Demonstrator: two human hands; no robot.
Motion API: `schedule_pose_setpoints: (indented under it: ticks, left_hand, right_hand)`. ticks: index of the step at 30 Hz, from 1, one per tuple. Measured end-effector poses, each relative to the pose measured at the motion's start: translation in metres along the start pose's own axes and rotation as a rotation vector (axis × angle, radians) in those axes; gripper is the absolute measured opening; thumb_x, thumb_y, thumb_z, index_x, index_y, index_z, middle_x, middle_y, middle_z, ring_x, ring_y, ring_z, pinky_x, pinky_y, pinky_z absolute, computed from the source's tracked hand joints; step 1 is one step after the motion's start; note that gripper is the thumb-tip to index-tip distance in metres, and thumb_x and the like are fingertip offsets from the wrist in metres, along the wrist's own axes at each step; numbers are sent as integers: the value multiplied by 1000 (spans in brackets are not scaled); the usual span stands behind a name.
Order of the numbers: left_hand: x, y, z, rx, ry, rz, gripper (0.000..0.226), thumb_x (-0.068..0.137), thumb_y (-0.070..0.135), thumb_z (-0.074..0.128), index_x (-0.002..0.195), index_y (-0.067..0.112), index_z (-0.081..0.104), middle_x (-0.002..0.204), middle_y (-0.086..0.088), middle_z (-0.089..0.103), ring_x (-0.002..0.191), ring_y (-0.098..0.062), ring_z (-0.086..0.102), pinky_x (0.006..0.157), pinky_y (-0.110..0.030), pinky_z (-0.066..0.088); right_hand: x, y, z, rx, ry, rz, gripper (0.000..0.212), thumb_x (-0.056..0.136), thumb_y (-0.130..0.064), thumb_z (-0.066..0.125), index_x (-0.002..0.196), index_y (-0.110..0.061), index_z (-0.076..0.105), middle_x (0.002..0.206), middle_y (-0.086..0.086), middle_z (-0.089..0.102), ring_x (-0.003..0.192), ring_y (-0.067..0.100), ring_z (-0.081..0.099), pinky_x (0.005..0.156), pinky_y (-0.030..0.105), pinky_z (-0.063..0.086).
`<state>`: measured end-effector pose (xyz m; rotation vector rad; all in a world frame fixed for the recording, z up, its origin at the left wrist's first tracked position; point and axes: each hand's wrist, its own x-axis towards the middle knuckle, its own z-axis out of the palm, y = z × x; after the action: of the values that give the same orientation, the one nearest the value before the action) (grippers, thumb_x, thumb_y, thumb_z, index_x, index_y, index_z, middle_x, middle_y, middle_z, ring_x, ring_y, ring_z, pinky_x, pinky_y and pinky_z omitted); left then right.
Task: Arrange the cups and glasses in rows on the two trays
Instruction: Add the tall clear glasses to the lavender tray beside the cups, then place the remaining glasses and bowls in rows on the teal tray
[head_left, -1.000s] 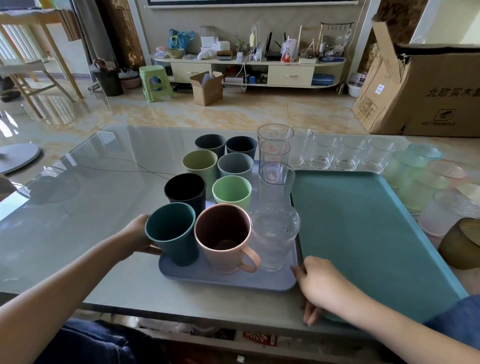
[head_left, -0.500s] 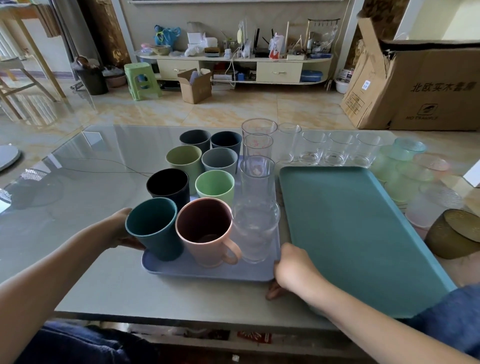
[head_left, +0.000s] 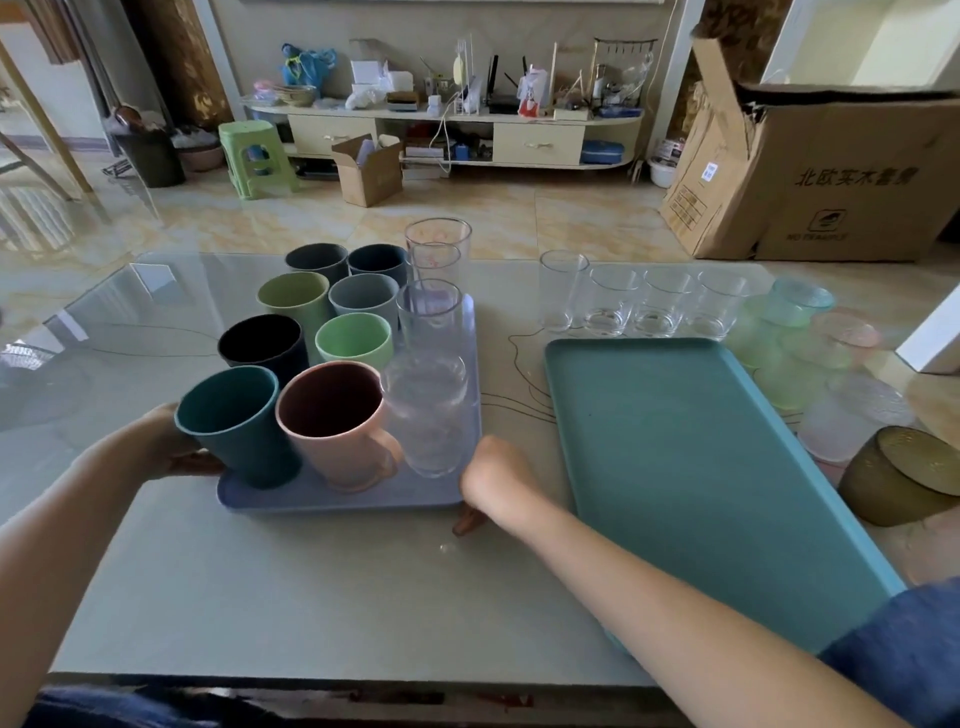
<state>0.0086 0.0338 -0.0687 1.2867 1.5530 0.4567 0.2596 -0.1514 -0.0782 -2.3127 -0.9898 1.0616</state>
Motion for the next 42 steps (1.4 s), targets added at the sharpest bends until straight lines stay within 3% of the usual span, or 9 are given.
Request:
schedule_pose_setpoints:
  ticks: [4, 8, 12, 16, 20, 23, 30, 35, 42]
  left_hand:
    - [0, -2, 0, 9, 111, -30, 12, 85, -11, 51, 89, 1, 54, 72, -21, 62, 37, -19, 62, 41, -30, 55]
    - [-13, 7, -3, -28, 239, -33, 11, 85, -13, 46, 82, -7, 55, 44, -15, 60, 33, -24, 59, 41, -36, 56]
    - [-49, 32, -5, 452, 700, 206, 27, 78, -8, 54, 95, 7, 69, 99, -25, 65, 86, -41, 62, 79, -47, 53]
    - [-101, 60, -1, 482, 844, 346, 37, 81, -6, 49, 107, 13, 67, 111, -24, 62, 101, -44, 59, 78, -46, 49]
    - [-141, 81, 42, 516, 704, 804, 29, 82, 7, 41, 96, 8, 67, 100, -23, 66, 85, -39, 62, 70, -42, 53]
    - [-176, 99, 106, 689, 483, 1031, 27, 85, 10, 41, 97, 13, 65, 99, -12, 68, 77, -31, 64, 66, -42, 55]
    - [-191, 81, 273, 1068, -278, 849, 51, 91, 40, 50, 138, 21, 41, 145, -10, 39, 133, -29, 38, 108, -42, 35]
    - [-177, 26, 310, 1166, -339, 739, 59, 96, 38, 36, 149, 23, 14, 159, -11, -2, 146, -29, -6, 119, -46, 10]
    - [-162, 16, 292, 1208, -266, 809, 59, 95, 12, 26, 151, 15, 5, 159, -11, 0, 147, -21, -8, 119, -37, 3]
  right_hand:
    - [6, -3, -7, 14, -101, -24, 30, 92, 3, 41, 64, -8, 42, 106, 24, 67, 93, 33, 69, 66, 29, 57]
    - [-3, 3, -29, 97, -282, 134, 35, 101, -4, 35, 69, 7, 45, 45, 16, 61, 35, 20, 60, 50, 25, 57]
    - [-31, 19, -62, 107, -198, 12, 29, 101, -13, 28, 119, 8, 34, 60, 22, 56, 32, 24, 57, 37, 31, 53]
    - [-64, 47, -99, 106, -98, -9, 24, 96, -3, 29, 112, 5, 45, 68, 23, 58, 35, 24, 59, 36, 27, 52]
    - [-84, 83, -130, 1, 87, -76, 20, 94, -8, 37, 81, -12, 52, 69, 10, 63, 54, 21, 57, 49, 25, 50]
    - [-90, 113, -150, -271, 211, -142, 23, 92, -10, 43, 97, -15, 65, 92, 4, 62, 78, 24, 56, 63, 25, 44]
    - [-72, 171, -144, -470, 124, -33, 52, 98, -26, 46, 148, -24, 29, 156, 8, 26, 140, 31, 31, 110, 32, 30]
    - [-61, 178, -119, -597, 12, 54, 61, 98, -42, 37, 148, -44, 2, 160, -1, -9, 147, 33, -9, 111, 64, 1]
    - [-53, 170, -106, -617, -3, -53, 59, 100, -39, 33, 149, -43, -1, 160, 1, -11, 147, 30, -7, 114, 58, 5]
